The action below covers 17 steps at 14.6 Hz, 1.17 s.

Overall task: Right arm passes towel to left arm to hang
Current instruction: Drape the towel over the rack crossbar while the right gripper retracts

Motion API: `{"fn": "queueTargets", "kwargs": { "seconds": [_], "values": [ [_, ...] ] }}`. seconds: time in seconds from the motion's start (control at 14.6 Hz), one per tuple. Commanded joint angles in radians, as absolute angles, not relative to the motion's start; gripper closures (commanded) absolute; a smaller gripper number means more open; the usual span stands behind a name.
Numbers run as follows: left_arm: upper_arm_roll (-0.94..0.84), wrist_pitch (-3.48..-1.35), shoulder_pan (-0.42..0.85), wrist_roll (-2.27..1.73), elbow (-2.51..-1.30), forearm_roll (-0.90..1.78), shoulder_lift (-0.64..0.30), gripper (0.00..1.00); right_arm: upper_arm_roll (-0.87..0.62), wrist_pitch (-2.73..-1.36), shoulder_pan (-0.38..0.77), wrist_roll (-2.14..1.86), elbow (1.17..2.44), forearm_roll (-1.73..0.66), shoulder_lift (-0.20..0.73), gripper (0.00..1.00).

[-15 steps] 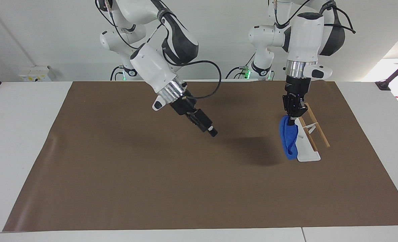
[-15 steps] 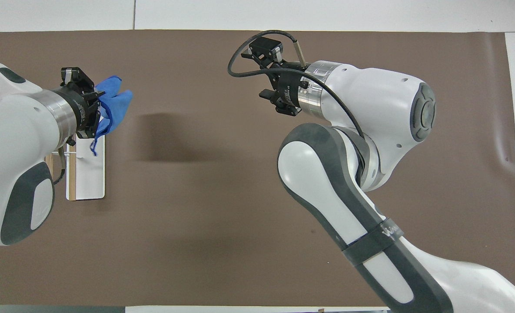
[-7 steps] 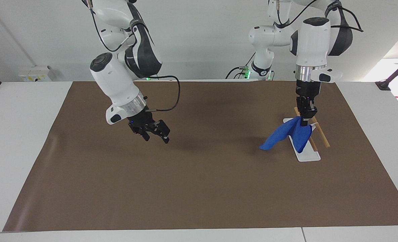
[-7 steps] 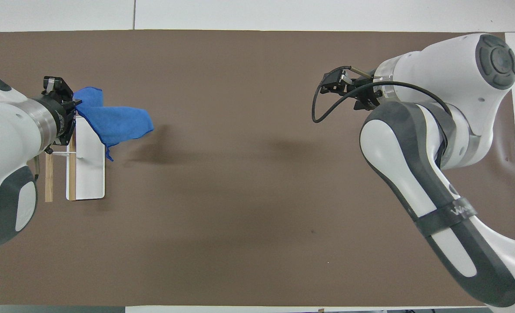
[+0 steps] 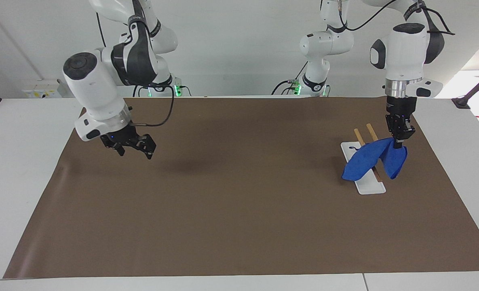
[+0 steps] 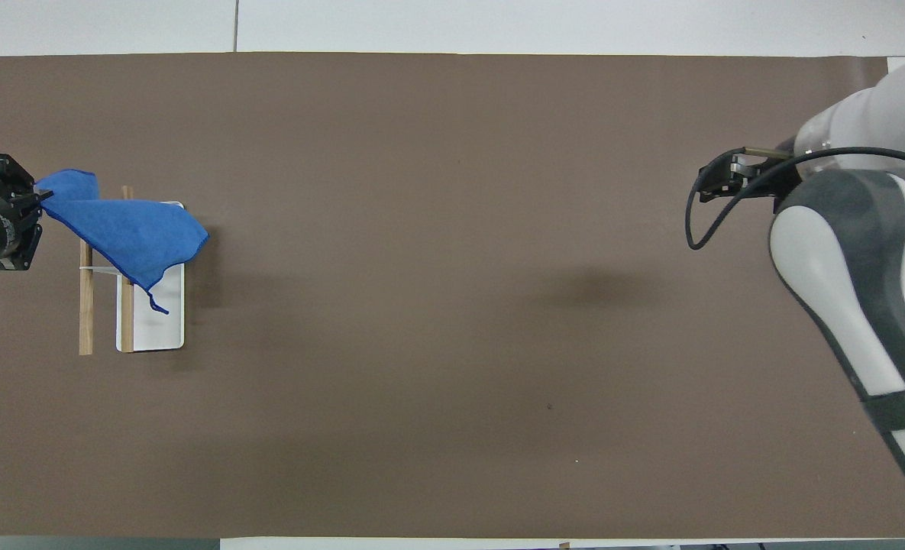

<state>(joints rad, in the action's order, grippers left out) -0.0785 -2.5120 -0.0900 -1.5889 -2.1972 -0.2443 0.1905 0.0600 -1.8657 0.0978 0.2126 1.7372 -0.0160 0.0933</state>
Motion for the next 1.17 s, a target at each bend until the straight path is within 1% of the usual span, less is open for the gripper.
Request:
{"fn": "queueTargets", "kwargs": {
  "seconds": [0.0,0.07,0.14,0.34,0.55,0.69,0.89,0.96,1.1],
  "values": [
    [-0.084,-2.548,-0.120,-1.578,-2.235,-0.259,0.222,1.00,-0.039,-1.787,-0.038,0.155,1.721,0.029,0.008,0.00],
    [-0.084,-2.554,-0.135,-1.577,-2.235,-0.259,0.222,1.00,-0.090,-1.716,-0.088,0.144,1.673,0.061,0.005,0.00],
    [-0.083,-2.571,-0.147,-1.577,-2.235,-0.259,0.221,1.00,-0.110,-1.654,-0.104,0.144,1.628,0.083,0.005,0.00],
    [-0.081,-2.644,-0.175,-1.580,-2.224,-0.256,0.209,1.00,-0.103,-1.547,-0.103,0.146,1.542,0.083,0.005,0.00],
    [-0.078,-2.652,-0.198,-1.577,-2.229,-0.256,0.209,1.00,-0.104,-1.494,-0.094,0.153,1.530,0.087,0.009,0.00],
    [-0.078,-2.654,-0.199,-1.574,-2.235,-0.256,0.209,1.00,-0.106,-1.438,-0.097,0.149,1.476,0.075,0.018,0.00],
    [-0.077,-2.687,-0.222,-1.569,-2.236,-0.256,0.183,1.00,-0.109,-1.359,-0.095,0.147,1.419,0.061,0.040,0.00],
    [-0.075,-2.691,-0.230,-1.554,-2.249,-0.256,0.181,1.00,-0.109,-1.356,-0.094,0.146,1.413,0.057,0.043,0.00],
    [-0.075,-2.691,-0.253,-1.551,-2.287,-0.256,0.193,1.00,-0.104,-1.393,-0.107,0.146,1.416,-0.010,0.046,0.00]
  ]
}}
